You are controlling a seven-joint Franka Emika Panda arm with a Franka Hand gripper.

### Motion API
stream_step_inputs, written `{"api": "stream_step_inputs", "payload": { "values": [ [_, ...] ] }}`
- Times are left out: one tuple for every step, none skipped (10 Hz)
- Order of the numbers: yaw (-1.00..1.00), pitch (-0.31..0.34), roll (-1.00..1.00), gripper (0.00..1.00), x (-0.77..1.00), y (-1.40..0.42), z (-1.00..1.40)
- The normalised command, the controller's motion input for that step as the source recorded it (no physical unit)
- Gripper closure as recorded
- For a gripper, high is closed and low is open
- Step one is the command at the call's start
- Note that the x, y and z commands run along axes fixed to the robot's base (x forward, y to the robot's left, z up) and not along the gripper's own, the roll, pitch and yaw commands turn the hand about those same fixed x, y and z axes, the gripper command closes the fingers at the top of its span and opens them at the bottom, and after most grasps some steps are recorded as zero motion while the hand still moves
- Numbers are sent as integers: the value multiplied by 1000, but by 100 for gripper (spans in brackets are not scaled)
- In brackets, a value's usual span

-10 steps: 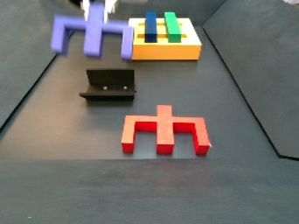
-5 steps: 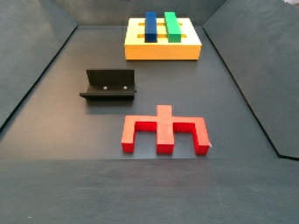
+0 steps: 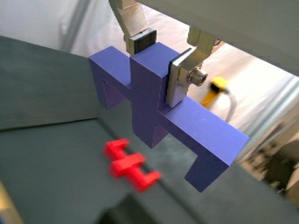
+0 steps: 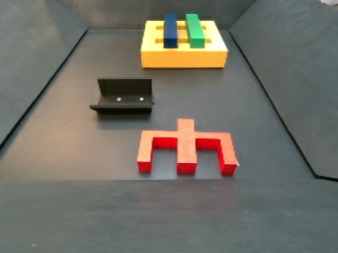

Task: Pick up the purple object. Move up. Place the purple object on the fixture. Regrasp the purple object. Move to above the board. Insert the purple object.
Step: Move to above the board, then insert the purple object.

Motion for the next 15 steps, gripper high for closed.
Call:
{"api": "stream_step_inputs", "payload": {
  "values": [
    [-31,159,-1000,100,-1126,-1400,293],
    [-12,155,-1000,100,-685,-788,160],
    [-6,153,-1000,100,-381,-417,69],
    [6,145,-1000,100,-192,-192,49],
    [10,126,-1000,100,-151,-108,26],
    [22,104,-1000,100,-116,-23,12],
    [22,91,-1000,100,-97,1,14],
    [18,46,-825,100,-75,20,0],
    [12,16,-603,100,-63,20,2],
    [6,-12,-351,100,-47,14,-1],
    [2,-18,-226,100,-40,13,-1],
    [0,-4,0,100,0,0,-6],
    [0,-147,0,100,77,-71,-314],
    [-49,-301,-17,100,3,-423,-686],
    [0,-131,0,100,491,-634,-1000]
  ]
}}
